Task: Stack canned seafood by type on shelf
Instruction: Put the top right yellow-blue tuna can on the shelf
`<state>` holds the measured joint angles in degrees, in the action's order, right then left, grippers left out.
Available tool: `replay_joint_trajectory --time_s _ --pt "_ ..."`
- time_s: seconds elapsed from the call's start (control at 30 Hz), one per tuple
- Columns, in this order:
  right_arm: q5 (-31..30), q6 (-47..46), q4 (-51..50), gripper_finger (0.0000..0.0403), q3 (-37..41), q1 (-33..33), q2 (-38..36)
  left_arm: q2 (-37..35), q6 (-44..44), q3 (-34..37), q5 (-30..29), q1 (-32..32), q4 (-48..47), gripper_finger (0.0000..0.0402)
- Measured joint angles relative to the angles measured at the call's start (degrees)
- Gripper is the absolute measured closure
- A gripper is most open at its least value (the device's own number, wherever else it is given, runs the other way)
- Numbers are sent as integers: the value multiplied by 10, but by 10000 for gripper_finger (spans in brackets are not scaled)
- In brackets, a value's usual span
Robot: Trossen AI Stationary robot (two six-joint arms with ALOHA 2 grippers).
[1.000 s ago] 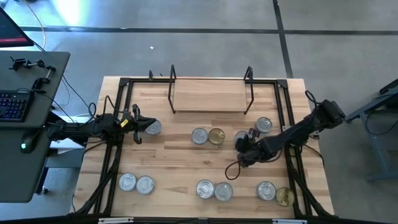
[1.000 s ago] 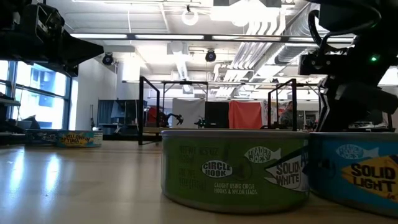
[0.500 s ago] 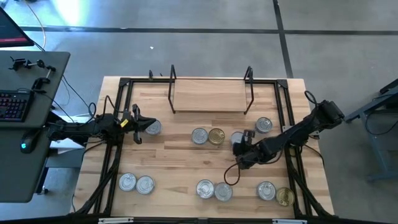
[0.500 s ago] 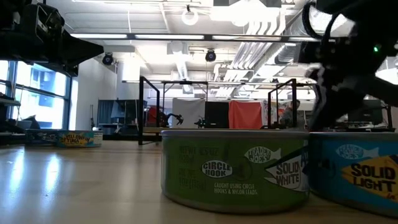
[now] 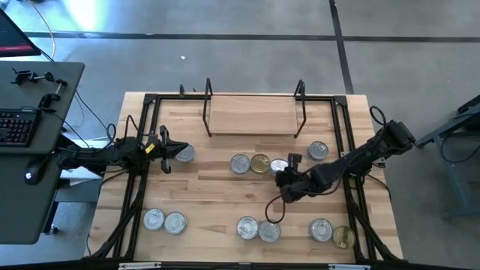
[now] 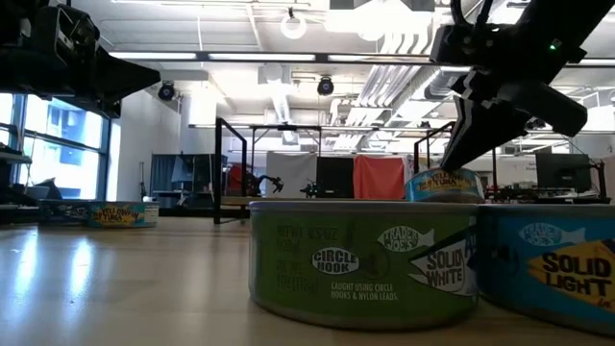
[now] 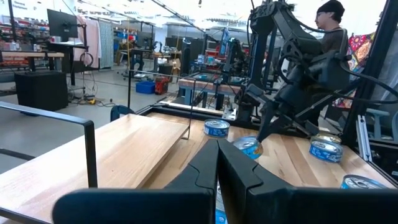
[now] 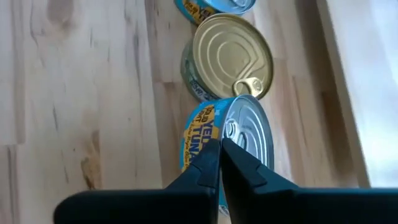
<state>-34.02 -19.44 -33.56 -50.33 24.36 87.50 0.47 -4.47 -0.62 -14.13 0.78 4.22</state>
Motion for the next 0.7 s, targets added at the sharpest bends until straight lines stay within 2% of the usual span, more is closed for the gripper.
replay_joint_trajectory --time_s 0.13,0.47,0.7 --pt "11 -12 0 403 0 0 -1 0 0 0 0 0 0 401" --pt "87 -26 0 403 -1 0 -1 0 0 0 0 0 0 401" --pt "101 -43 8 400 11 0 -1 0 0 0 0 0 -1 401"
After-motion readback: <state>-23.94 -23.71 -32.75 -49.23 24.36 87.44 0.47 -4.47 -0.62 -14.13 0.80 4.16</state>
